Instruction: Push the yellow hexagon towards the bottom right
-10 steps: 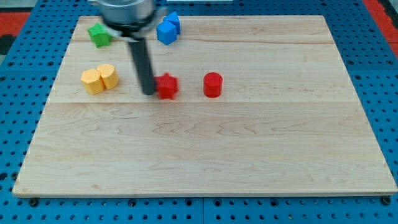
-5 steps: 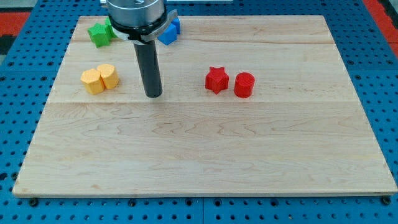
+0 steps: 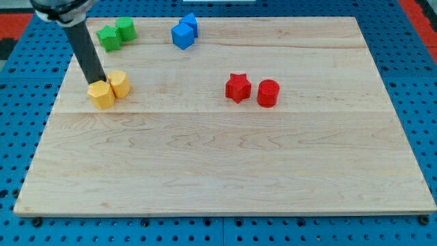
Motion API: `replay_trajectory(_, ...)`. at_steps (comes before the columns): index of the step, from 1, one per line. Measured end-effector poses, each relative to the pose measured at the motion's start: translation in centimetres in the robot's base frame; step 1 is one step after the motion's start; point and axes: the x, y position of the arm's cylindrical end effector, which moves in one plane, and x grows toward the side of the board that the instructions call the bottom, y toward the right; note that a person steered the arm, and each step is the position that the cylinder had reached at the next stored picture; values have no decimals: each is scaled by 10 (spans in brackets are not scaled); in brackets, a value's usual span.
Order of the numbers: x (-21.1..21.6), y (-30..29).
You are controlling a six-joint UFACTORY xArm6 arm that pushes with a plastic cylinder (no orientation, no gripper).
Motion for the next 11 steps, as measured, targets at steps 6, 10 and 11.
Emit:
replay_trajectory(6, 44, 17)
replay_trajectory(10, 88, -1)
replay_trajectory(11, 142, 91)
